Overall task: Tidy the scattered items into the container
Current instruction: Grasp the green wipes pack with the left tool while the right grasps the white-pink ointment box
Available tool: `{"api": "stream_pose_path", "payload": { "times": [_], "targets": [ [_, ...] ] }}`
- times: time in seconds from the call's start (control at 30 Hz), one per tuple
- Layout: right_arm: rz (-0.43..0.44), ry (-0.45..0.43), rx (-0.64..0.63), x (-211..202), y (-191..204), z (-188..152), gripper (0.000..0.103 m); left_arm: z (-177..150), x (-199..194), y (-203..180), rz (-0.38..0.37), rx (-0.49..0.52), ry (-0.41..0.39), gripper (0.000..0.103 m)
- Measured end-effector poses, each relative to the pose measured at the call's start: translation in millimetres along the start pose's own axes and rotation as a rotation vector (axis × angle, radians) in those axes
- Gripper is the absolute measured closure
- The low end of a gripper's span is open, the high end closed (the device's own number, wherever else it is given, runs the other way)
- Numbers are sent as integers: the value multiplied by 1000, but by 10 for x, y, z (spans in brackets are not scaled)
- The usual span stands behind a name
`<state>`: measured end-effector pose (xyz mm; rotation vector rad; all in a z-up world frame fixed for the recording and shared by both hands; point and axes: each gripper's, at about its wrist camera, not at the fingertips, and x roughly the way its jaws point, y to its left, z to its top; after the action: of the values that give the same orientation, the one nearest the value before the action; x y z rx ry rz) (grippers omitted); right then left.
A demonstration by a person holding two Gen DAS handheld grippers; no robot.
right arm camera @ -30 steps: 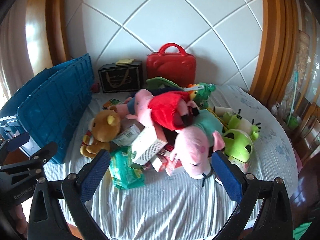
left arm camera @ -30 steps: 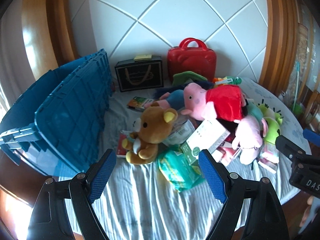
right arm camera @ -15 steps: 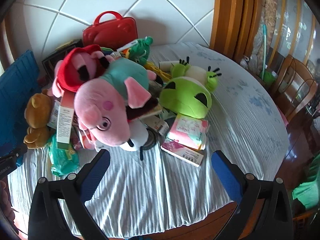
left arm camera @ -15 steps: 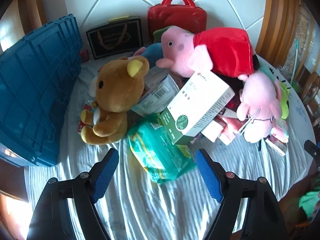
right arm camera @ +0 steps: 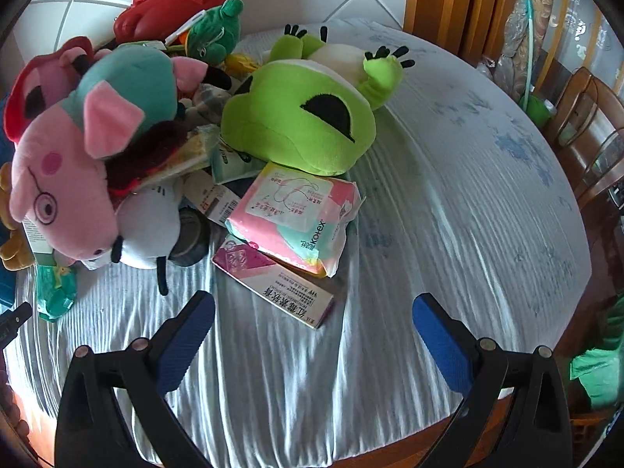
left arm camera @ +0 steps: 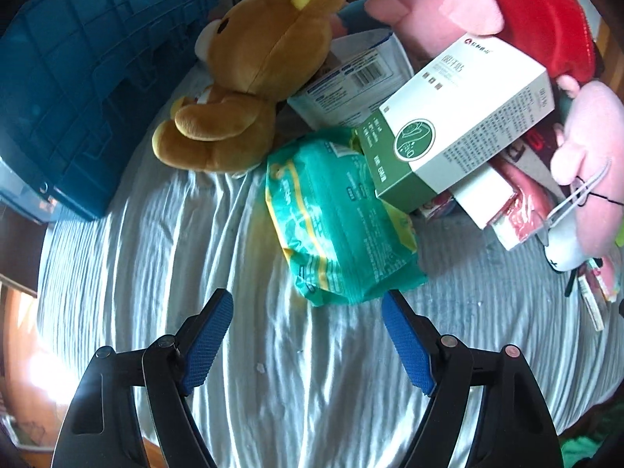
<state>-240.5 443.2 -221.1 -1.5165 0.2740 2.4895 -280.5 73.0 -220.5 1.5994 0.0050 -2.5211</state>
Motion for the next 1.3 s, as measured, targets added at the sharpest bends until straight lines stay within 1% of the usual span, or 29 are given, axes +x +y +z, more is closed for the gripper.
{"api": "stream_pose_path", "payload": {
  "times": [0.07, 0.13, 0.23, 0.37, 0.43, 0.47, 0.63, 0.7, 0.73, 0.77, 0.8, 0.87, 0.9, 0.97, 1.03, 1.1, 1.13, 1.17, 1.23, 1.3],
  "targets": [
    [12, 25, -21, 127, -26, 5, 0, -23, 70, -23, 10, -23, 17, 23],
    [31, 44, -37, 230, -46, -2, 0, -7, 118, -57, 7, -33, 17, 23],
    [55, 67, -44, 360, -45, -18, 0, 61, 208, -118, -2, -33, 16, 23],
    [67, 86, -67, 472, 46, -44, 0, 152, 327, -200, -13, -33, 14, 23],
    [72, 87, -74, 503, 93, -52, 0, 197, 387, -241, -18, -34, 14, 15],
    [72, 88, -78, 521, 117, -56, 0, 219, 417, -262, -21, -34, 13, 13],
    [38, 93, -79, 605, 215, -81, 0, 325, 588, -303, -10, -19, 14, 9],
    [16, 93, -93, 621, 274, -94, 0, 300, 560, -304, -13, -6, -5, 15],
    [5, 94, -103, 623, 309, -102, 1, 265, 526, -305, -13, 7, -21, 23],
    [-3, 92, -112, 616, 344, -109, 5, 224, 491, -306, -8, 24, -32, 27],
    [-9, 87, -121, 600, 380, -117, 8, 184, 462, -295, -3, 35, -35, 28],
    [-13, 81, -125, 567, 431, -129, 17, 101, 404, -245, 7, 51, -37, 31],
    [-15, 82, -123, 552, 446, -134, 19, 58, 373, -206, 12, 56, -36, 32],
    [-16, 82, -117, 514, 459, -148, 28, -28, 313, -127, 22, 66, -33, 34],
    [-2, 87, -107, 463, 460, -170, 31, -135, 257, 2, 29, 67, -24, 34],
    [33, 99, -101, 420, 475, -210, 31, -233, 209, 123, 48, 70, -13, 34],
    [60, 110, -97, 404, 490, -235, 34, -267, 186, 180, 44, 68, -9, 34],
    [88, 121, -94, 386, 515, -266, 35, -273, 159, 229, 35, 57, -6, 34],
    [115, 134, -103, 341, 580, -330, 35, -284, 106, 326, 16, 34, 0, 32],
    [127, 140, -125, 313, 643, -379, 35, -242, 35, 394, -13, -13, -4, 32]
  ]
}}
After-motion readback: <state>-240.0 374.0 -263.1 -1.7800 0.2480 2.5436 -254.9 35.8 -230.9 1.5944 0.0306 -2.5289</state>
